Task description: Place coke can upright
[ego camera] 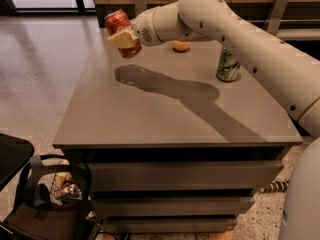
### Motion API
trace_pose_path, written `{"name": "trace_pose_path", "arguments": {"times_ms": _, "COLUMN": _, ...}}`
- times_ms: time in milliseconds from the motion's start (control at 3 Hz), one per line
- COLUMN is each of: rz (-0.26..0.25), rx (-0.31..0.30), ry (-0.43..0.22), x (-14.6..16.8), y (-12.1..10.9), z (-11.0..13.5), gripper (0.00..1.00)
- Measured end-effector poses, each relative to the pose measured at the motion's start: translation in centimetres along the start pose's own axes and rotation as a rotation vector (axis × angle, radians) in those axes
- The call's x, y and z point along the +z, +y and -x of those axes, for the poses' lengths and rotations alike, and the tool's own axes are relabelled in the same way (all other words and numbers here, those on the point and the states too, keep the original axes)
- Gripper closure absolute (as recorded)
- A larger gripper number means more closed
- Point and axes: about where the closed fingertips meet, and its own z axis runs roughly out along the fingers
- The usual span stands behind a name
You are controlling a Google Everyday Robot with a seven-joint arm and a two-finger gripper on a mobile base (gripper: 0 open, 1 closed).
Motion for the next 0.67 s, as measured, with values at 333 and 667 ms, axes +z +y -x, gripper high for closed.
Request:
{"name": "trace_pose_path", "arguments": {"times_ms": 333, "rz": 0.019, "rx": -0.010, "ry": -0.056, "x": 0.8, "y": 0.3, "z": 0.1, "gripper": 1.00}}
{"name": "trace_pose_path", "arguments": {"times_ms": 667, "rz": 0.044, "rx": -0.013, "ry": -0.093, "x": 2.1, "y": 0.8, "z": -0.1, "gripper": 1.00}}
